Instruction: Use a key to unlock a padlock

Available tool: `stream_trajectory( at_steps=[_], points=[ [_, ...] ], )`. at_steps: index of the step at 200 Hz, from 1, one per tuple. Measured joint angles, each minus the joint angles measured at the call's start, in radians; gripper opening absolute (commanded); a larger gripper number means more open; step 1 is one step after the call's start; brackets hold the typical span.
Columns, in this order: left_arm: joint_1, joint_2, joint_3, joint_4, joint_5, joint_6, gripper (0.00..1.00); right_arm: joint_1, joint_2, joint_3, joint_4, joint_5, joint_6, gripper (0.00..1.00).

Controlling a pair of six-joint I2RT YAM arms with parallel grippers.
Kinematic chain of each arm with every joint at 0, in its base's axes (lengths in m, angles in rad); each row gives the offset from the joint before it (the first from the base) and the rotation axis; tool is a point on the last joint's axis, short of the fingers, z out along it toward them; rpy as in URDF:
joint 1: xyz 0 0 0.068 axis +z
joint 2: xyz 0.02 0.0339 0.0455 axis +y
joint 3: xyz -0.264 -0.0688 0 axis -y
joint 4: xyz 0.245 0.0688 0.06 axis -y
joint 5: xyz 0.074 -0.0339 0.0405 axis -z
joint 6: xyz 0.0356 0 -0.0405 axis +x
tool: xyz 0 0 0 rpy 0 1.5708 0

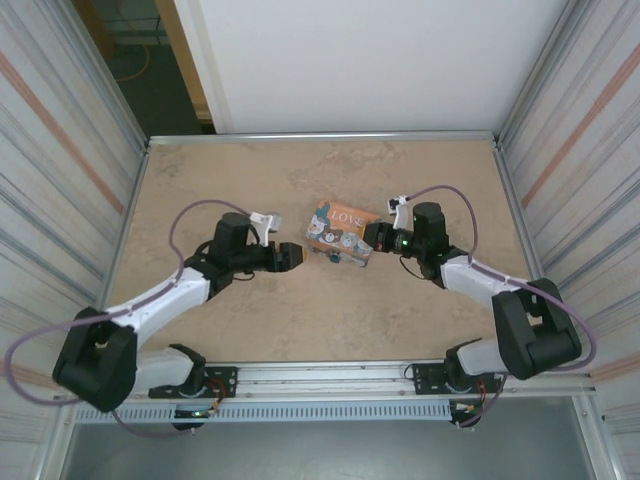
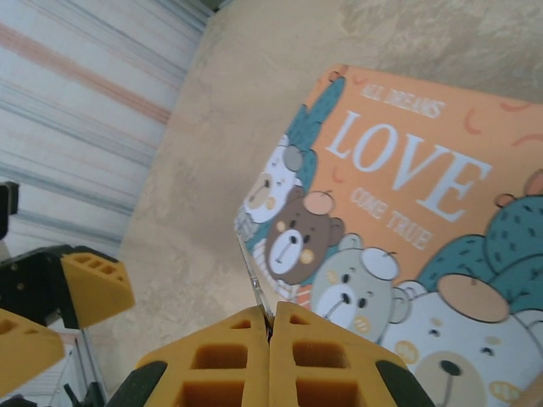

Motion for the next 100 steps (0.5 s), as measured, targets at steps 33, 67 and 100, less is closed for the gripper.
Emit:
stream_trajectory(
  at_steps=[33,67,100],
  points=[
    [-0.007,0.171,0.042,0.071,0.011,-0.013,0.62,-0.013,0.06,0.0,0.011,-0.013,-0.001,0.0],
    [-0.019,0.301,0.097,0.143,0.037,-0.035,0.6,-0.016,0.09,0.0,0.006,-0.017,-0.013,0.0],
    [-0.025,0.399,0.14,0.204,0.054,-0.058,0.55,-0.017,0.111,0.0,-0.001,-0.017,-0.028,0.0]
  ],
)
